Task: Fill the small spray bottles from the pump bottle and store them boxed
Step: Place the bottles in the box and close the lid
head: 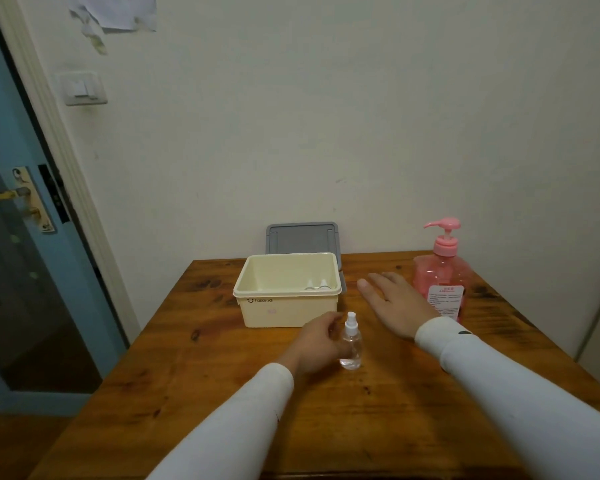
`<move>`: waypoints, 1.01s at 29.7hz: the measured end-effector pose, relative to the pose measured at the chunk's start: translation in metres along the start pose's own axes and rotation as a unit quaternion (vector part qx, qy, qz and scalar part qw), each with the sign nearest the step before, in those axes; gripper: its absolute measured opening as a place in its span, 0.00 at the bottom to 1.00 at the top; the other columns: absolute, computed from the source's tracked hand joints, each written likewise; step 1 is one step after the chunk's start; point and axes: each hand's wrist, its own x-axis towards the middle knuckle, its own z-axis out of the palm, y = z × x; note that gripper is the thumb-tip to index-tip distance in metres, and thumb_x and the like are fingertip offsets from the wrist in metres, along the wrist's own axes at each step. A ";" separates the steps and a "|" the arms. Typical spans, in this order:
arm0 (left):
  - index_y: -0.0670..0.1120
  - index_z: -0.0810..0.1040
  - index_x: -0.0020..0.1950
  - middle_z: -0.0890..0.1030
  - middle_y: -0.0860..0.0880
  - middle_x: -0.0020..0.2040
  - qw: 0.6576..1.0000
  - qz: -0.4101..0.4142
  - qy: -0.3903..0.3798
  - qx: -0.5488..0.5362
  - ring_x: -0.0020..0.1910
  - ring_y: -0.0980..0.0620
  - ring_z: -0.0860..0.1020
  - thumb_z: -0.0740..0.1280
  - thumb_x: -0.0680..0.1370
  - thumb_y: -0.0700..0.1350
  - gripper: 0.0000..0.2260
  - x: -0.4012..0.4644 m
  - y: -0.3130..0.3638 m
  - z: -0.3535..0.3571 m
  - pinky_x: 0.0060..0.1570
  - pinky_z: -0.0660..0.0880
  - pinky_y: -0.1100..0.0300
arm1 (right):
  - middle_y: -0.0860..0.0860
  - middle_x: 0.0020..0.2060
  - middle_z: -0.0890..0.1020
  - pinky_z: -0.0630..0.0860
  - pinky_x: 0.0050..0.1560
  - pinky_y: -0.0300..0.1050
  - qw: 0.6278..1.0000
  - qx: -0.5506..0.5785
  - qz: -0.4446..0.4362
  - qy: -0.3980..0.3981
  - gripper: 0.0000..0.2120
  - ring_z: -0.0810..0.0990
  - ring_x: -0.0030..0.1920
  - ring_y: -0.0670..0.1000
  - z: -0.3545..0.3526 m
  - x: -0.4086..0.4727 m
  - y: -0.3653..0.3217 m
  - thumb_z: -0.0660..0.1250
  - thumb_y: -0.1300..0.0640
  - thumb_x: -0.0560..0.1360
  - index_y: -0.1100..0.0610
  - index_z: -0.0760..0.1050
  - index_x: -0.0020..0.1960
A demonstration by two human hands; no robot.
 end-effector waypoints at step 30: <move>0.47 0.76 0.56 0.80 0.48 0.51 0.991 0.011 0.125 0.051 0.49 0.48 0.79 0.67 0.76 0.50 0.12 0.077 0.032 -0.133 0.54 0.78 0.47 | 0.52 0.76 0.57 0.55 0.73 0.51 1.000 0.009 0.012 -0.017 0.30 0.56 0.76 0.54 0.011 0.050 0.004 0.46 0.39 0.80 0.52 0.58 0.76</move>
